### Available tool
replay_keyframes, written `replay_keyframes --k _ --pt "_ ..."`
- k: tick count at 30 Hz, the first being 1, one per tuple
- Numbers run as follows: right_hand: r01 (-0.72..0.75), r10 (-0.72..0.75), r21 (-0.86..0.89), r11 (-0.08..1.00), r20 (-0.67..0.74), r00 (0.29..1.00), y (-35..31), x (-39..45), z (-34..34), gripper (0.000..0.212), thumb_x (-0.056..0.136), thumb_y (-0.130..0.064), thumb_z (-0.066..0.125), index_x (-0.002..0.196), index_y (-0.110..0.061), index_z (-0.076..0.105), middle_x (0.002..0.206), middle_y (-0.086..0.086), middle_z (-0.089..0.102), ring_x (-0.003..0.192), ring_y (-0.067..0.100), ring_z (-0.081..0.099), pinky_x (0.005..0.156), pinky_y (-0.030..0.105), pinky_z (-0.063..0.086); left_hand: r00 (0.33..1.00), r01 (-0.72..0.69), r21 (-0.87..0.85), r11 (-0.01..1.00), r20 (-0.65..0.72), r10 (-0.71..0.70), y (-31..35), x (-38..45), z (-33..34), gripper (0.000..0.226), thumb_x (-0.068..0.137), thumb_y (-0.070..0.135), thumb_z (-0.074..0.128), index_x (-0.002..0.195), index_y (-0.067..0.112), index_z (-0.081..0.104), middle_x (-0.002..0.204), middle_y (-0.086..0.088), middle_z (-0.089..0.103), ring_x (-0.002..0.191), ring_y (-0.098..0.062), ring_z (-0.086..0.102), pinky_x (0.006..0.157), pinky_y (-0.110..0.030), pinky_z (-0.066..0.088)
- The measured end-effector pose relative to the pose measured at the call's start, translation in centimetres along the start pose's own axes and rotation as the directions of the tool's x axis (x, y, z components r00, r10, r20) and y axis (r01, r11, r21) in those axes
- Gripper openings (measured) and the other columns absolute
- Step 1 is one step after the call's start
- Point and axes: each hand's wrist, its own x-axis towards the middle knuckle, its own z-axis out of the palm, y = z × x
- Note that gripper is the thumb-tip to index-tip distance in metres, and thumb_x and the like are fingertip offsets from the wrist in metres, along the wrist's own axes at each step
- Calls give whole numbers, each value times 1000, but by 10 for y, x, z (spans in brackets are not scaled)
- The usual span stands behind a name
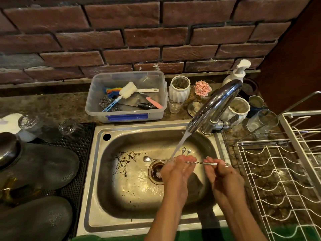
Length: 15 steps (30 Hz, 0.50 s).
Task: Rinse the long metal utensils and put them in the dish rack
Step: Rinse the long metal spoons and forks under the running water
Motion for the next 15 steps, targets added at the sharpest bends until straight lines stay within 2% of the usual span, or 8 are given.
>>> replay_keyframes --k 3,6,8,10,13,15 --pt "-17 18 61 998 -22 1000 -4 4 4 41 99 2 45 71 4 74 73 22 68 65 30 70 65 28 62 998 -54 -68 996 -41 51 16 7 -12 20 97 7 60 109 -8 63 101 -23 77 98 -32 76 77 -32 63" --pt "-31 31 56 998 12 999 4 2 12 27 99 -2 47 89 9 69 85 26 67 68 28 68 61 27 61 991 -96 -83 992 -99 88 27 10 -18 20 96 4 60 109 -10 63 104 -24 76 100 -34 75 80 -34 64" --pt "-50 50 0 999 97 994 21 -2 23 23 99 -3 48 99 12 66 79 22 65 63 23 61 57 26 58 996 -60 -46 997 -63 57 20 1 -10 18 96 4 60 107 -8 63 104 -25 76 101 -35 75 78 -32 63" --pt "-74 78 -38 997 132 988 26 -4 31 21 99 -1 49 99 13 65 76 19 67 64 23 63 60 28 58 998 -49 -19 999 -39 48 23 -4 -10 17 97 6 59 103 -9 65 103 -26 76 100 -35 75 78 -32 63" --pt "-70 73 -22 997 176 982 20 -1 35 19 96 2 45 89 8 61 66 15 60 62 23 52 61 30 49 985 -121 -58 991 -127 113 45 7 -30 16 98 5 56 105 -7 63 101 -25 76 98 -33 76 83 -37 62" --pt "-68 73 -32 997 168 983 29 -3 43 18 92 6 45 90 9 63 67 16 62 60 23 56 56 30 51 978 -142 -59 988 -165 130 48 7 -29 13 100 1 53 106 -6 62 96 -22 78 95 -31 77 84 -38 63"
